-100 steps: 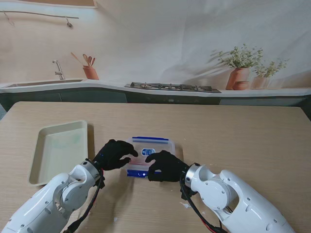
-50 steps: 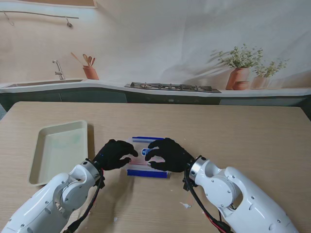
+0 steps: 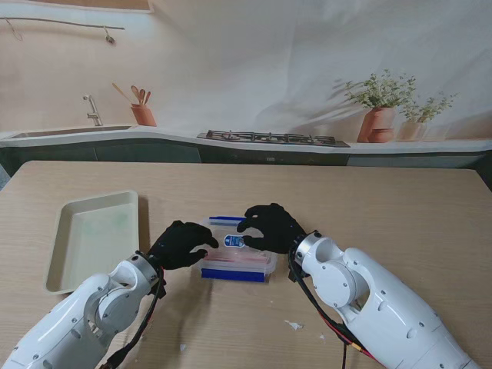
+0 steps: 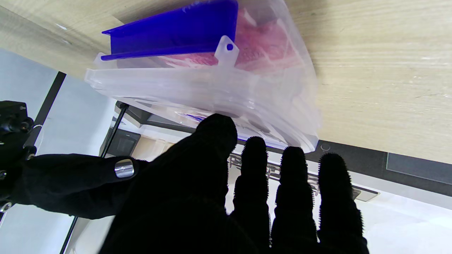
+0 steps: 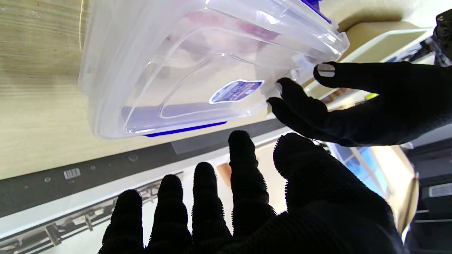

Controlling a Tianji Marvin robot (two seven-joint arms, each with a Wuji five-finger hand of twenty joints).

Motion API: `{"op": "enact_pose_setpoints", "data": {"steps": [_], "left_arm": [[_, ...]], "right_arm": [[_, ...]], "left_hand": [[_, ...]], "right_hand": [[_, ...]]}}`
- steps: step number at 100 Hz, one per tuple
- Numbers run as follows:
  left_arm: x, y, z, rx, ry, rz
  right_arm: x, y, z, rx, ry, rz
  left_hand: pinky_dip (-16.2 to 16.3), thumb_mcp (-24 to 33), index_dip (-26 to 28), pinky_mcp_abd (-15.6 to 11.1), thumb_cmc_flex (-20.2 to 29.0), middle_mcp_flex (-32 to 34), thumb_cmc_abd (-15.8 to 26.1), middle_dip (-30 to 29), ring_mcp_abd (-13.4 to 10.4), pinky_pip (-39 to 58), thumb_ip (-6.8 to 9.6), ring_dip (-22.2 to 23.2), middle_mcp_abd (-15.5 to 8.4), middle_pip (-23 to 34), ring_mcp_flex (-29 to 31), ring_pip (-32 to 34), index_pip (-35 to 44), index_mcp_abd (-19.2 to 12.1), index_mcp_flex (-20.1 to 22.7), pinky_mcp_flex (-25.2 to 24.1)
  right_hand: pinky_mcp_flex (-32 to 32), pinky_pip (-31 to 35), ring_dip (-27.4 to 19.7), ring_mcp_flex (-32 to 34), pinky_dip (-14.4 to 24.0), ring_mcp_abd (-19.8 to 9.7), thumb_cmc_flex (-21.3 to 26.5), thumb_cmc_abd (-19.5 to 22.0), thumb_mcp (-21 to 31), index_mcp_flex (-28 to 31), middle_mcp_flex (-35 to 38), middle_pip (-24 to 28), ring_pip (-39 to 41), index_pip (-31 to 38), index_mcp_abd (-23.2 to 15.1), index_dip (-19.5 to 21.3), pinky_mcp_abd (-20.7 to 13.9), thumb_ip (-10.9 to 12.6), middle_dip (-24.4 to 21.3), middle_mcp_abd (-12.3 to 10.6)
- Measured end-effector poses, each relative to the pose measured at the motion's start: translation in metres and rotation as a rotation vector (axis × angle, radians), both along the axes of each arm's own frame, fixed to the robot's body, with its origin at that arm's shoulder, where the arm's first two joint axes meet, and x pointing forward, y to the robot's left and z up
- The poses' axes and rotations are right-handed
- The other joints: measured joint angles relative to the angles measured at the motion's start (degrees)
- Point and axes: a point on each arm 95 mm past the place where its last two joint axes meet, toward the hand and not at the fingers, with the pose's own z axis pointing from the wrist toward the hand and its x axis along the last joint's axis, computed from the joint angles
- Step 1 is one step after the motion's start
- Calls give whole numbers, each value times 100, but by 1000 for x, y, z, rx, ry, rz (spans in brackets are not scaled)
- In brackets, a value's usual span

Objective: Separate the bacon slices onto the tray

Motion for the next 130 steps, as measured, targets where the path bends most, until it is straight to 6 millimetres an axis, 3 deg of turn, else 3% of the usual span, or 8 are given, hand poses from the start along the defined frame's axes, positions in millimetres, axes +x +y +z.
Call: {"op": "enact_pose_setpoints", "data": {"steps": [28, 54, 82, 104, 130], "left_arm": [[0, 0, 0, 1, 1, -1], [1, -1, 1, 13, -3, -9], [1, -2, 1, 15, -2, -12], [1, -2, 1, 18, -2, -13], [2, -2, 1, 29, -7, -18]], "right_arm": [[8, 3, -5, -21, 4, -21], [21, 7, -10, -68, 0, -40], [30, 9, -16, -107, 8, -62], [37, 12, -19, -126, 13, -75], [41, 13, -21, -141, 10, -94]], "left_hand": [[0, -1, 0, 2, -1, 0, 0, 0, 12, 0, 0, 0, 1, 0, 0, -31, 0, 10, 0, 0], [0, -1, 0, 53, -5, 0, 0, 0, 59, 0, 0, 0, 1, 0, 0, -35, -1, 22, -9, 1], [0, 44, 0, 79, -219, 0, 0, 0, 82, 0, 0, 0, 4, 0, 0, -38, -1, 38, -9, 2], [0, 49, 0, 89, -237, 0, 0, 0, 82, 0, 0, 0, 4, 0, 0, -49, -5, 39, -11, 2], [0, 356, 3, 96, -371, 0, -54, 0, 83, 0, 0, 0, 5, 0, 0, -49, -11, 39, -62, 12]], "right_hand": [[-2, 4, 1, 1, 52, 0, 0, 0, 0, 4, -1, -44, -4, 17, -3, -49, 0, 0, -55, 0], [-5, 5, 1, 1, 58, 0, 0, 2, 0, -223, -1, -511, -140, 72, -156, -141, 0, 0, -225, -69], [-15, 5, -45, 1, 64, 0, 0, 4, 0, -350, -1, -667, -200, 82, -219, -145, 0, 0, -289, -70], [-16, 5, -47, 1, 65, 0, 0, 5, 0, -612, -1, -750, -209, 16, -452, -156, 0, 0, -304, -70], [-18, 5, -48, 1, 67, 0, 0, 7, 0, -769, -1, -809, -210, 21, -452, -154, 0, 0, -307, -70]]}}
